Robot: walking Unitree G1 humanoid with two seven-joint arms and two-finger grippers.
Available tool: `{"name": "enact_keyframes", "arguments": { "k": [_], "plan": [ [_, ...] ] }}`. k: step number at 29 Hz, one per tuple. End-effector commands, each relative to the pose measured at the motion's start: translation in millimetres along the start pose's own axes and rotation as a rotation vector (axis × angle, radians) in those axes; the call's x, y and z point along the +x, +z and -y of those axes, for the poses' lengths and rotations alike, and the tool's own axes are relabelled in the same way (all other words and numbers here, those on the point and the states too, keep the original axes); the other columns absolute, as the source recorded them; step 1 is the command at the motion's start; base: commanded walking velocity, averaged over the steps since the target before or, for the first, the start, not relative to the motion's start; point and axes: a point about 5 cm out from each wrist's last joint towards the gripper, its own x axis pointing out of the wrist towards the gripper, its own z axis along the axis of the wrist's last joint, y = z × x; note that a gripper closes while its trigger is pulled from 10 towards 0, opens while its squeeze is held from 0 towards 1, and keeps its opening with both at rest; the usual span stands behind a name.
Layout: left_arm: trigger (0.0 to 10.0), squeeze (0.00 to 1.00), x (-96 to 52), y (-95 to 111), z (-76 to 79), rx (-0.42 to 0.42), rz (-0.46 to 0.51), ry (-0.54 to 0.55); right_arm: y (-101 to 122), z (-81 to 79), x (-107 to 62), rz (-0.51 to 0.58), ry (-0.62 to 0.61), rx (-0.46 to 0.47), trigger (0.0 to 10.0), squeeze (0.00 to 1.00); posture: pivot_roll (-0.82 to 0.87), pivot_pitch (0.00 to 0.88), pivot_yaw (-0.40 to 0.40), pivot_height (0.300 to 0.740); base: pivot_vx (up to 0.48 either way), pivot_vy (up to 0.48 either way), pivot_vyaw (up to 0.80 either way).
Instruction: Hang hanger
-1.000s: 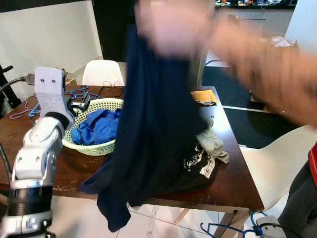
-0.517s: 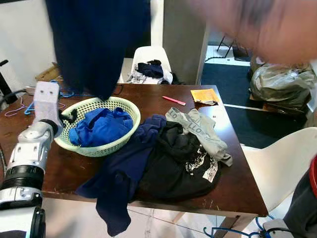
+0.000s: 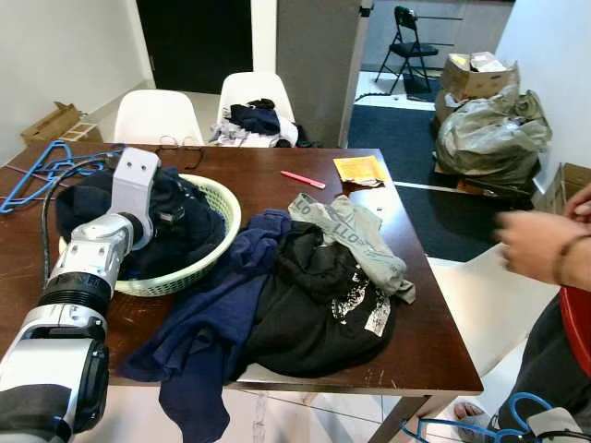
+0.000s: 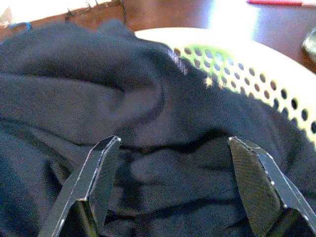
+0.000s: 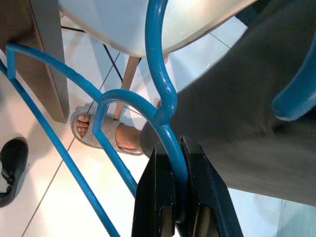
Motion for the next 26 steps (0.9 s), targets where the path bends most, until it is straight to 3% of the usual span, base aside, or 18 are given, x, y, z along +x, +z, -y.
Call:
{"name": "enact_keyframes", "arguments": {
  "k": [1, 10, 18, 19, 26],
  "plan": [
    [10.0, 0.0, 2.7, -5, 6.4, 0.018, -0.046, -0.019, 1, 18.3, -5.0, -0.006, -0.067, 0.011, 10.0, 0.0, -0.19, 0.114, -0.065, 0.74, 0.0, 0.0, 0.0],
    [10.0, 0.0, 4.8, -14, 11.7, 0.003, -0.089, -0.017, 8, 17.7, -3.0, 0.0, -0.053, 0.001, 10.0, 0.0, -0.18, 0.105, -0.078, 0.74, 0.0, 0.0, 0.0],
    [10.0, 0.0, 4.5, -27, 13.2, 0.054, -0.129, 0.002, 12, 13.7, -0.3, 0.01, -0.042, 0.002, 10.0, 0.0, -0.17, 0.093, -0.073, 0.74, 0.0, 0.0, 0.0],
    [0.0, 0.0, 4.8, -29, 15.9, 0.05, -0.132, -0.017, 12, 13.0, -0.3, 0.009, -0.043, 0.004, 10.0, 0.0, -0.17, 0.094, -0.068, 0.74, 0.0, 0.0, 0.0],
    [0.0, 0.0, 5.9, -29, 21.4, 0.06, -0.137, -0.054, 10, 10.9, -1.1, 0.002, -0.052, 0.011, 10.0, 0.0, -0.17, 0.096, -0.057, 0.74, 0.0, 0.0, 0.0]
  ]
}}
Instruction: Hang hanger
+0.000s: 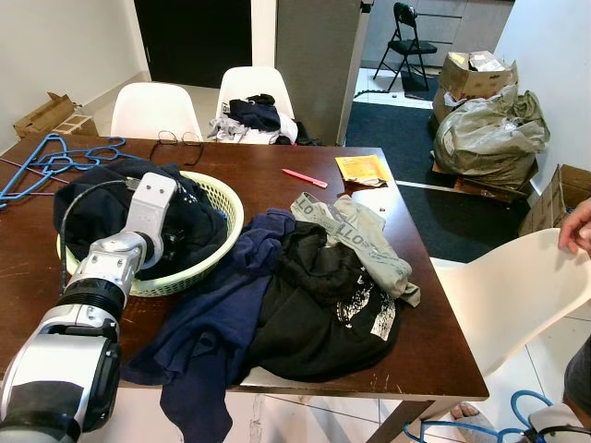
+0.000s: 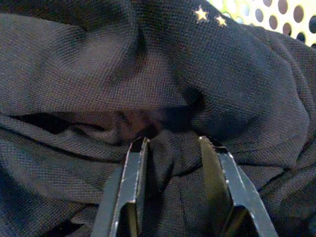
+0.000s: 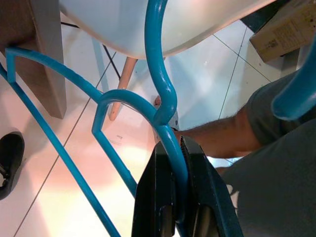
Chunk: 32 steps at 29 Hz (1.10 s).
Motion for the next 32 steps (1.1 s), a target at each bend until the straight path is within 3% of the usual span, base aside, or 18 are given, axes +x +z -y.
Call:
{"name": "enact_keyframes", "arguments": {
  "k": [1, 8, 9, 12, 13, 15, 16, 17, 19, 20, 22, 24, 27, 29, 31, 32],
  "plan": [
    [0.0, 0.0, 1.4, -6, 4.7, 0.009, -0.03, -0.021, 4, 7.1, -1.4, 0.013, -0.062, 0.022, 10.0, 0.0, -0.17, 0.096, -0.054, 0.74, 0.0, 0.0, 0.0],
    [0.0, 0.0, 0.0, 5, -2.6, 0.007, 0.018, 0.012, 3, 4.1, 0.2, 0.008, -0.07, 0.033, 10.0, 0.0, -0.17, 0.092, -0.046, 0.74, 0.0, 0.0, 0.0],
    [0.0, 0.0, -0.9, 19, -4.8, -0.018, 0.083, 0.014, 3, 3.9, 0.9, 0.009, -0.073, 0.037, 10.0, 0.0, -0.17, 0.088, -0.042, 0.74, 0.0, 0.0, 0.0],
    [0.0, 0.0, -13.7, 86, -13.2, -0.041, 0.351, 0.029, 5, -0.2, 6.7, 0.019, -0.086, 0.067, 10.0, 0.0, -0.14, 0.063, -0.035, 0.74, 0.0, 0.0, 0.0],
    [0.0, 0.0, -13.7, 86, -13.2, -0.041, 0.351, 0.029, 5, -0.2, 6.7, 0.019, -0.086, 0.067, 10.0, 0.0, -0.14, 0.063, -0.035, 0.74, 0.0, 0.0, 0.0],
    [0.0, 0.0, -27.8, 126, -13.1, -0.027, 0.492, 0.016, 11, -6.1, 14.2, 0.036, -0.089, 0.092, 10.0, 0.0, -0.13, 0.036, -0.026, 0.74, 0.0, 0.0, 0.0],
    [0.0, 0.0, -27.8, 126, -13.1, -0.027, 0.492, 0.016, 11, -6.1, 14.2, 0.036, -0.089, 0.092, 10.0, 0.0, -0.13, 0.036, -0.026, 0.74, 0.0, 0.0, 0.0],
    [0.0, 0.0, -34.1, 140, -12.0, -0.032, 0.545, 0.005, 14, -8.4, 17.4, 0.044, -0.09, 0.102, 10.0, 0.0, -0.13, 0.032, -0.025, 0.74, 0.0, 0.0, 0.0],
    [0.0, 0.0, -34.1, 140, -12.0, -0.032, 0.545, 0.005, 14, -8.4, 17.4, 0.044, -0.09, 0.102, 10.0, 0.0, -0.13, 0.032, -0.025, 0.74, 0.0, 0.0, 0.0],
    [0.0, 0.0, -41.7, 154, -8.0, -0.062, 0.598, -0.025, 18, -11.6, 22.3, 0.056, -0.091, 0.115, 10.0, 0.0, -0.11, 0.008, -0.019, 0.74, 0.0, 0.0, 0.0],
    [0.0, 0.0, -48.4, 164, -4.4, -0.085, 0.636, -0.057, 22, -14.6, 27.0, 0.066, -0.091, 0.125, 10.0, 0.0, -0.1, 0.0, -0.015, 0.74, 0.0, 0.0, 0.0],
    [0.0, 0.0, -48.4, 164, -4.4, -0.085, 0.636, -0.057, 22, -14.6, 27.0, 0.066, -0.091, 0.125, 10.0, 0.0, -0.1, 0.0, -0.015, 0.74, 0.0, 0.0, 0.0],
    [0.0, 0.0, -70.9, 191, -5.5, -0.145, 0.745, -0.129, 33, -23.1, 39.7, 0.089, -0.092, 0.153, 10.0, 0.0, -0.06, 0.0, -0.005, 0.74, 0.0, 0.0, 0.0],
    [0.0, 0.0, -70.9, 191, -5.5, -0.145, 0.745, -0.129, 33, -23.1, 39.7, 0.089, -0.092, 0.153, 10.0, 0.0, -0.06, 0.0, -0.005, 0.74, 0.0, 0.0, 0.0],
    [0.0, 0.0, -96.4, 220, -15.9, -0.146, 0.871, -0.141, 39, -28.2, 47.3, 0.099, -0.094, 0.175, 10.0, 0.0, -0.04, 0.0, -0.003, 0.74, 0.0, 0.0, 0.0],
    [0.0, 0.0, -96.4, 220, -15.9, -0.146, 0.871, -0.141, 39, -28.2, 47.3, 0.099, -0.094, 0.175, 10.0, 0.0, -0.04, 0.0, -0.003, 0.74, 0.0, 0.0, 0.0]
  ]
}}
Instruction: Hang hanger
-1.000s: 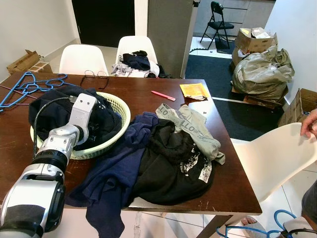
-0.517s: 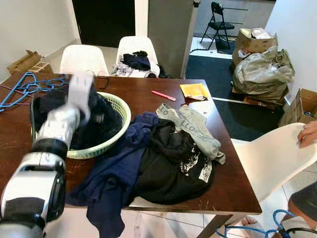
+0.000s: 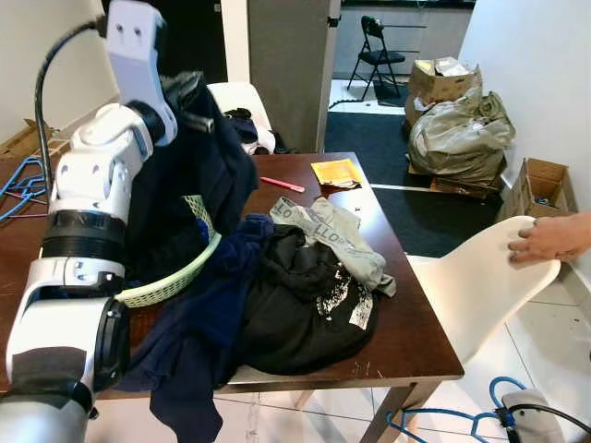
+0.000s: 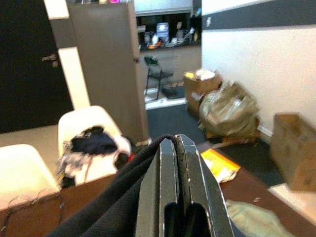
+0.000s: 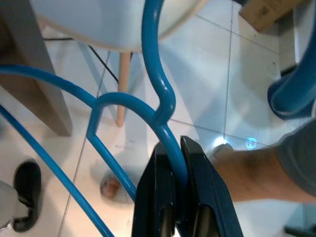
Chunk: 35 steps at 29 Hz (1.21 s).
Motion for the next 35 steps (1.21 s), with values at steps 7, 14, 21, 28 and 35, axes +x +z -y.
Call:
{"name": "enact_keyframes", "arguments": {
  "k": [7, 14, 21, 28, 35],
  "plan": [
    [0.0, 0.0, -6.2, 99, -7.5, 0.069, 0.322, 0.001, 31, -9.8, 16.1, 0.125, -0.034, 0.058, 10.0, 0.0, -0.03, 0.0, 0.007, 0.74, 0.0, 0.0, 0.0],
    [0.0, 0.0, -13.6, 96, -19.1, 0.099, 0.318, 0.101, 31, -11.5, 18.6, 0.124, -0.051, 0.072, 10.0, 0.0, -0.03, 0.0, 0.016, 0.74, 0.0, 0.0, 0.0],
    [0.0, 0.0, 0.5, 15, 47.0, -0.063, 0.094, -0.204, 28, -7.4, 18.4, 0.121, -0.079, 0.076, 10.0, 0.0, -0.03, 0.0, 0.025, 0.74, 0.0, 0.0, 0.0],
    [0.0, 0.0, -56.7, -138, 117.0, -0.086, -0.504, -0.614, 23, -10.2, 16.5, 0.113, -0.07, 0.072, 10.0, 0.0, -0.03, 0.0, 0.018, 0.74, 0.0, 0.0, 0.0],
    [10.0, 0.0, -74.1, -147, 78.0, 0.161, -0.508, -0.446, 19, -10.2, 13.7, 0.113, -0.069, 0.067, 10.0, 0.0, -0.04, 0.0, 0.016, 0.74, 0.0, 0.0, 0.0]
  ]
}}
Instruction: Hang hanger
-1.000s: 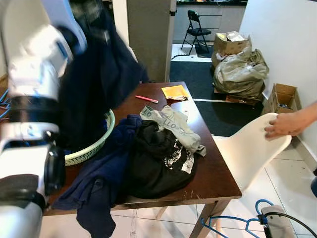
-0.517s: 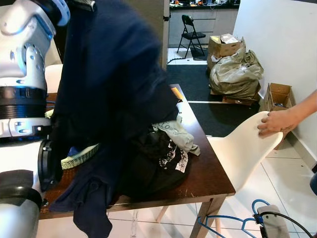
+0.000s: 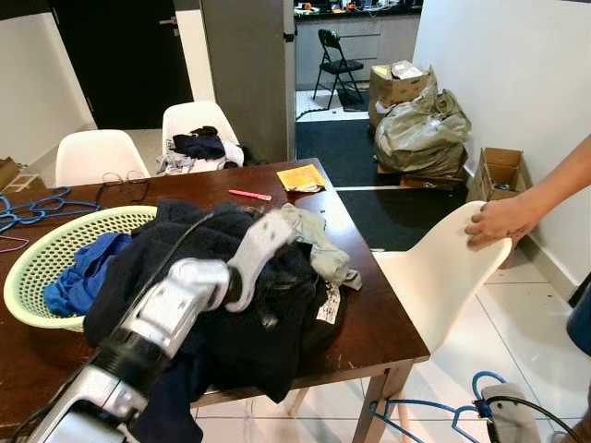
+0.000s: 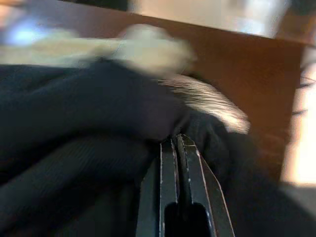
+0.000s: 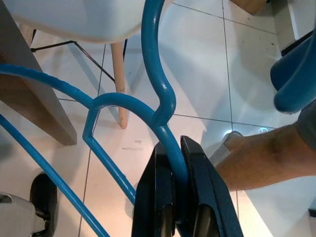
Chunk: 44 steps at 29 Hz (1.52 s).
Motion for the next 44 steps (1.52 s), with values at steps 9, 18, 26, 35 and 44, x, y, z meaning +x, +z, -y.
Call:
{"name": "enact_keyframes", "arguments": {
  "k": [9, 18, 26, 35, 44],
  "plan": [
    [10.0, 1.0, -106.3, 60, -82.6, -0.034, 0.199, 0.374, 14, 7.0, 0.8, 0.096, -0.045, 0.027, 10.0, 0.0, -0.02, 0.0, 0.003, 0.74, 0.0, 0.0, 0.0],
    [10.0, 1.0, -198.0, -16, -138.0, 0.005, -0.25, 1.088, 18, 6.0, 3.3, 0.097, -0.007, -0.005, 10.0, 0.0, 0.0, 0.0, -0.039, 0.74, 0.0, 0.0, 0.0],
    [10.0, 0.0, -166.3, -53, -139.7, -0.291, -0.088, 1.12, 19, 8.9, -1.7, 0.116, 0.049, -0.024, 10.0, 0.0, -0.03, 0.0, -0.058, 0.74, 0.0, 0.0, 0.0],
    [10.0, 0.0, -135.5, -50, -142.4, -0.366, -0.025, 1.028, 16, 15.2, -9.5, 0.125, 0.067, -0.031, 10.0, 0.0, -0.06, 0.019, -0.058, 0.74, 0.0, 0.0, 0.71],
    [10.0, 0.0, -109.6, -45, -146.3, -0.347, -0.055, 0.989, 7, 29.6, -22.8, 0.104, 0.046, -0.053, 10.0, 0.0, -0.12, 0.073, -0.053, 0.74, 0.0, 0.0, 0.0]
  ]
}}
